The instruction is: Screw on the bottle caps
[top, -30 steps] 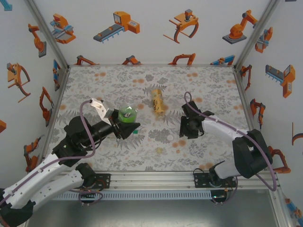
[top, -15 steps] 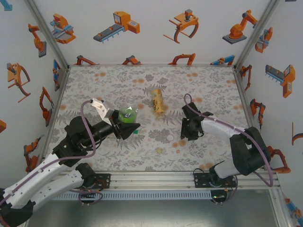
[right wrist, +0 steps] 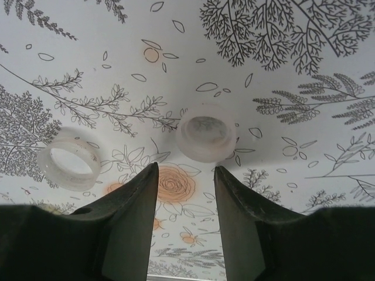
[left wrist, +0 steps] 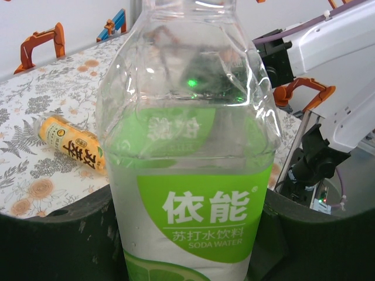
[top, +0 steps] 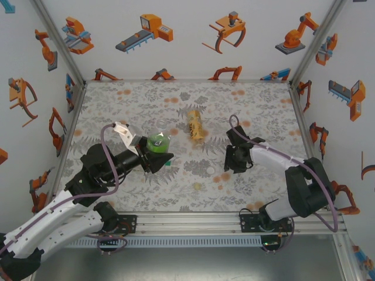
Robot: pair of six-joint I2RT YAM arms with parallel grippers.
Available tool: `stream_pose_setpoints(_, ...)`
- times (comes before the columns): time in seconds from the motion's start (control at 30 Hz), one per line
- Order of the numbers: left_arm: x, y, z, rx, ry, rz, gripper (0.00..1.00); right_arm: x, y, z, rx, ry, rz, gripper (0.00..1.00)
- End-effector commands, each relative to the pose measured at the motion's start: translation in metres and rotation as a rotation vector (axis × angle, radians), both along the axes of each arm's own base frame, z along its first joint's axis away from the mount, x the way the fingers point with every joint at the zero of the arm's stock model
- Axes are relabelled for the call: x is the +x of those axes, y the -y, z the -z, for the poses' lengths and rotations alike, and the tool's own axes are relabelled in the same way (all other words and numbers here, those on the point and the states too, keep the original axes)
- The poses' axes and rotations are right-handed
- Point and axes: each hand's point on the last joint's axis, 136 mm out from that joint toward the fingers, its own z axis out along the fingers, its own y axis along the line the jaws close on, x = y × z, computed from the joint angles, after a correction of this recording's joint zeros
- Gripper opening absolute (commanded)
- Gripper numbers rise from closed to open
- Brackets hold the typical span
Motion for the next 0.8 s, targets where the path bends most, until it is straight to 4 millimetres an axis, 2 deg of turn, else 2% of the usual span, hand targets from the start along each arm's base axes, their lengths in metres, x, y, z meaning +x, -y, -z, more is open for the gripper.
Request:
stream_pose_setpoints(0.0,0.001,-0.004,-0.005,-0.024,0.0,-0.012,0.0,0.011,0.003,-0.026,-0.02,0.058,-0.012,0.43)
stream_pose_setpoints(0.13,0.001,-0.004,-0.006,-0.026,0.002,-0.013,0.0,0.018,0.006,-0.032,-0.032,0.069,-0.011,0.44)
stream_pose_setpoints(0.43,0.001,-0.005,-0.007,-0.023,-0.001,-0.019,0.0,0.025,0.016,-0.023,-0.089,0.05,-0.008,0.44)
stream_pose_setpoints(0.77,0.003,-0.004,-0.007,-0.02,-0.004,-0.022,0.0,0.035,0.015,-0.022,-0.074,0.051,-0.012,0.45)
